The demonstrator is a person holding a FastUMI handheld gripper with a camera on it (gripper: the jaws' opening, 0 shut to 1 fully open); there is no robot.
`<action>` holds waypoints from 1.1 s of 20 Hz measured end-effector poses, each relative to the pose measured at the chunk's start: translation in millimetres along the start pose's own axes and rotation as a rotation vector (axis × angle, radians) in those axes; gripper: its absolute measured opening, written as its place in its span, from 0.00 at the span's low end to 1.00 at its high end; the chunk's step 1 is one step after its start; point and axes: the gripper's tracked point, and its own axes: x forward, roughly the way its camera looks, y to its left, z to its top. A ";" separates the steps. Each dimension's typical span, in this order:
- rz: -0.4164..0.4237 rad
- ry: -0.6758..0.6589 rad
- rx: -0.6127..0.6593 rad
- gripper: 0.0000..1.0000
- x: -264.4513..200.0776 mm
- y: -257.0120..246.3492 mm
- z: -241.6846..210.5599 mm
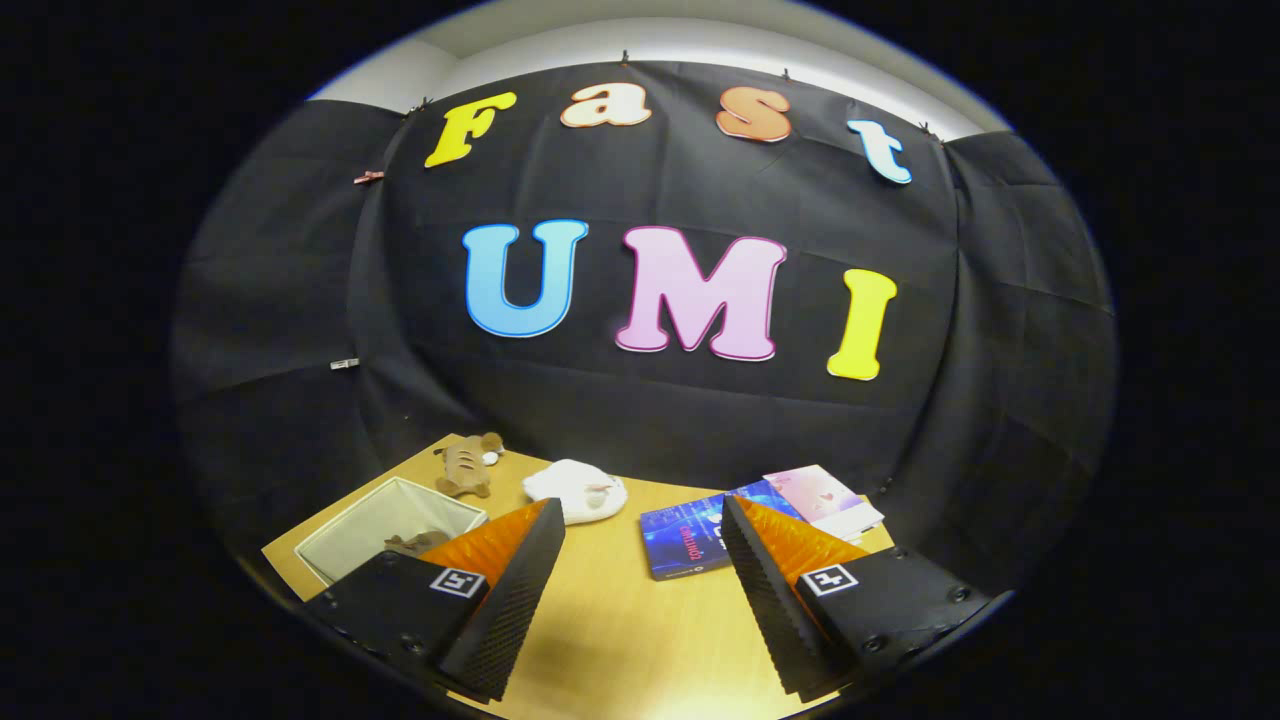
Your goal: Open the storage box then place both shoes into the box .Put the left shoe in first, then the right shoe, with the right side of both shoes facing outward in a uniform manner.
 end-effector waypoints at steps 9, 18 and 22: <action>-0.010 -0.050 -0.038 0.98 -40.4 -72.4 -2.9; -0.003 -0.069 0.008 0.98 -48.3 -89.7 3.1; -0.003 -0.067 0.015 0.98 -47.9 -93.4 -1.0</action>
